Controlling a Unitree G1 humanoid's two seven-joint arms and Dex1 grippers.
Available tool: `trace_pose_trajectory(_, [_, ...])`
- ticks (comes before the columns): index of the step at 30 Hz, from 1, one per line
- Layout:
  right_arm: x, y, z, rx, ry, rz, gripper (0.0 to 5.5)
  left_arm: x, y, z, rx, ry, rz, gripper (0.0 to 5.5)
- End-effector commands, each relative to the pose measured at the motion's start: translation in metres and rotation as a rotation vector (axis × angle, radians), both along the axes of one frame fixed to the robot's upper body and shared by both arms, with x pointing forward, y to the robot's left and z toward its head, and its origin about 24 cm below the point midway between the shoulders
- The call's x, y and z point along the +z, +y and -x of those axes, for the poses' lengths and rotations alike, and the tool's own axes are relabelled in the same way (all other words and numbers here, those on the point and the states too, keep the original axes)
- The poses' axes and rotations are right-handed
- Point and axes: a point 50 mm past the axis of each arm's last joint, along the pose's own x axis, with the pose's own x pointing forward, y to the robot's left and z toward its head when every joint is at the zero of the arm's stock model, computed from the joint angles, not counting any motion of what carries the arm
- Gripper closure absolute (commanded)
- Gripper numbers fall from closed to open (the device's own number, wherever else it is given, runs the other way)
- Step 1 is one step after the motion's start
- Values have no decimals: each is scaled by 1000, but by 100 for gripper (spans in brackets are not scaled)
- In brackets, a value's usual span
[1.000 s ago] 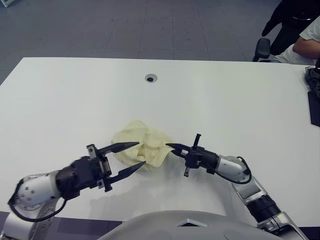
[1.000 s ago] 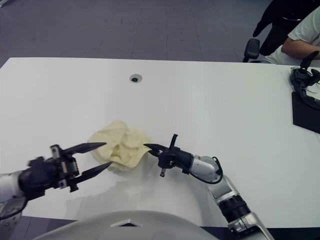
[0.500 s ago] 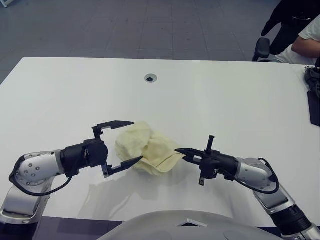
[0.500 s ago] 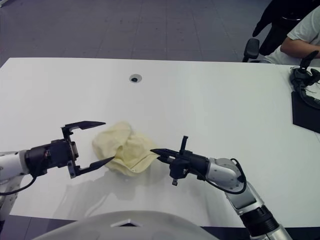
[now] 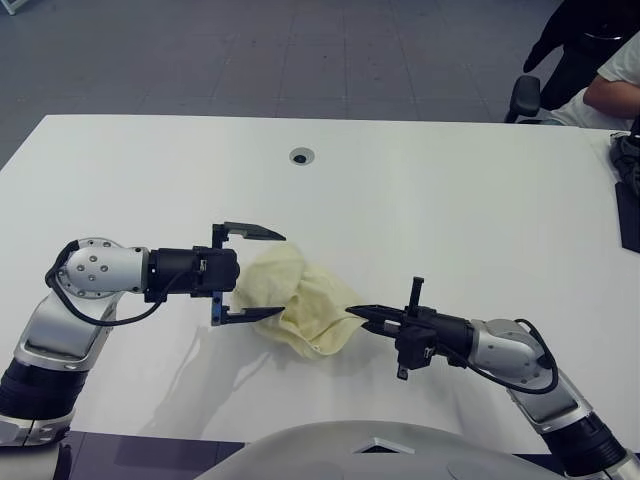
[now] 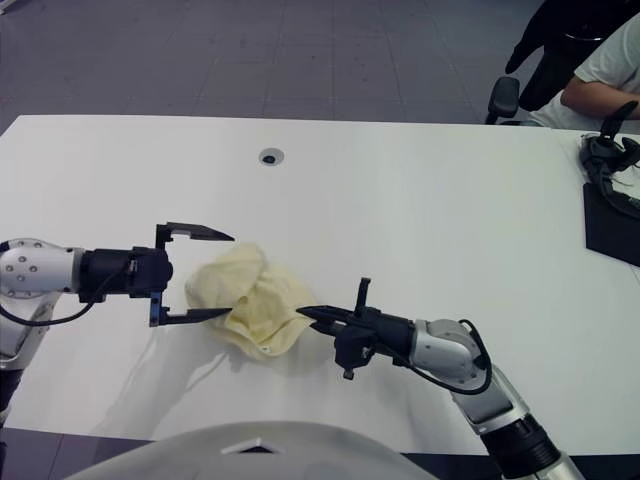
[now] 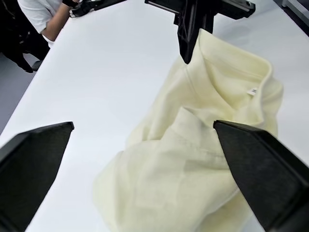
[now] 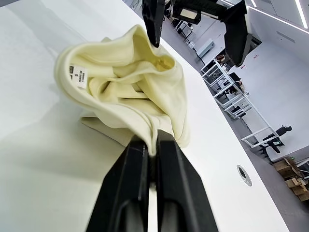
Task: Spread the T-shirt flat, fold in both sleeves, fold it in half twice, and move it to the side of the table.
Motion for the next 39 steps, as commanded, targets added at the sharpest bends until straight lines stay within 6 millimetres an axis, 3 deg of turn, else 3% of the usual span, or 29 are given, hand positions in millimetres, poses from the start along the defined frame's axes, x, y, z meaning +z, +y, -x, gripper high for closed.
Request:
trace_pose_trajectory(1, [-1,0,0,-4,-1,6,550,-4,7,-3,-14,41,-118,46])
trace_pose_trajectory(9, [-1,2,-1,-8,-7,4,550,-12,9,-8,-69,103,-225,187])
trace_pose_trajectory(20, [-2,3,-3,-13,-8,-2,550,-23,-3,7,-162,148,-224,394])
trace_pose_trajectory(29, [-5,3,-4,-24,-6,0,550,-24,-3,7,-140,131,-200,548])
trace_pose_trajectory(35, [-3,-11,-24,-135,-43,-14,550,-3,-12,-1,-84,72,4,548])
trace_pose_trajectory(39, [24,-34,-57,-317,-154,-129,550,31,-20,-24,39,-50,250,548])
